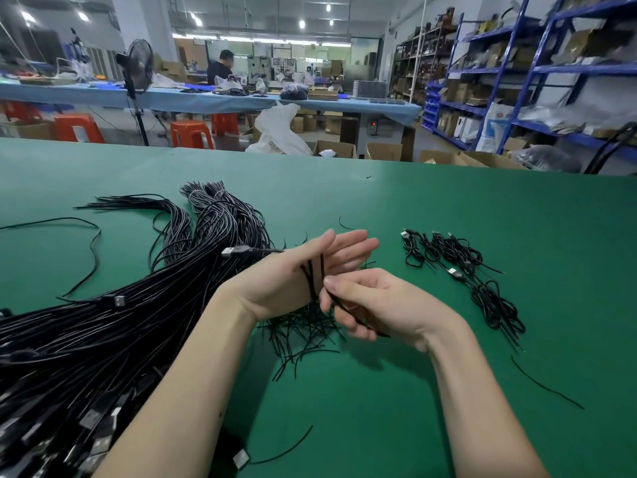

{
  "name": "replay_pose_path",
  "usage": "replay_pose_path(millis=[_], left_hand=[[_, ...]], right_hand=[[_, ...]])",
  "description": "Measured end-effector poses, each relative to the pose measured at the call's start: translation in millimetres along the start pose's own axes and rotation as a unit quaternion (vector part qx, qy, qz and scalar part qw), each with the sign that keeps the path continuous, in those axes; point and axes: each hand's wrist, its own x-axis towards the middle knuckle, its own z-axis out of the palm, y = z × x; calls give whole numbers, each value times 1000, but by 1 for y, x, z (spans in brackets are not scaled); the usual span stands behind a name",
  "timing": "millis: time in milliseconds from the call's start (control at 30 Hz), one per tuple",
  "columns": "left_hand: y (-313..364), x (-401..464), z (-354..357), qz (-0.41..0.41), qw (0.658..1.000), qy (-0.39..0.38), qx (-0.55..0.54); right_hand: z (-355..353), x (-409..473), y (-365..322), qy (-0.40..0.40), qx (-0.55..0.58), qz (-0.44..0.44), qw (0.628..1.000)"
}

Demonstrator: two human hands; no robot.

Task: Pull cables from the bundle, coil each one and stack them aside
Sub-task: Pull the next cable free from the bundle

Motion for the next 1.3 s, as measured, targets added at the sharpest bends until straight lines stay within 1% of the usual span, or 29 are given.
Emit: replay_pose_path(millis=[100, 167, 200, 233, 333, 367, 433, 467, 533, 633, 667, 767, 800, 867, 933, 1000, 1133, 1233, 1300], left_hand=[[7, 5, 4, 37, 998, -18, -37], [11, 0, 2, 49, 993, -63, -84], [12, -3, 0, 40, 991, -86, -91], [11, -6, 0, 17, 992, -101, -79], [11, -9, 7, -109, 987, -116, 6], [13, -8, 10, -149, 980, -128, 45], [17, -5, 18, -221, 954, -145, 140], [17, -2, 22, -254, 940, -136, 184], [15, 3, 29, -294, 920, -89, 245], [10, 5, 27, -299, 913, -7, 279], [10, 5, 24, -288, 916, 17, 280], [8, 8, 19, -223, 942, 75, 239], [7, 9, 16, -203, 941, 96, 253], [5, 10, 14, -173, 931, 135, 290], [4, 10, 13, -156, 939, 153, 267], [1, 12, 14, -142, 939, 168, 264], [-7, 20, 17, -126, 927, 211, 283], [-13, 26, 22, -113, 927, 253, 254], [-18, 30, 24, -105, 915, 293, 258]], right_hand=[[2, -1, 6, -18, -5, 33, 999], [2, -6, 13, -25, -5, 63, 998], [2, -7, 15, -14, 6, 74, 997], [1, -9, 16, 6, 1, 81, 997], [-6, -9, 13, 74, -141, 78, 984], [-8, -9, 12, 85, -166, 86, 979], [-10, -9, 9, 97, -179, 98, 974], [-11, -9, 6, 102, -191, 100, 971], [-13, -7, -2, 118, -224, 97, 962], [-16, -6, -13, 169, -250, 85, 950], [-17, -7, -16, 191, -246, 77, 947], [-14, -5, -21, 255, -211, 39, 943], [-12, -3, -22, 268, -166, 30, 949], [-9, 0, -21, 266, -46, 24, 962], [-8, 1, -18, 273, 11, 26, 962], [-9, 0, -14, 277, 14, 34, 960], [-10, 2, -9, 271, -33, 51, 961], [-6, 8, -2, 289, 8, 55, 956], [-2, 12, 3, 315, 21, 55, 947]])
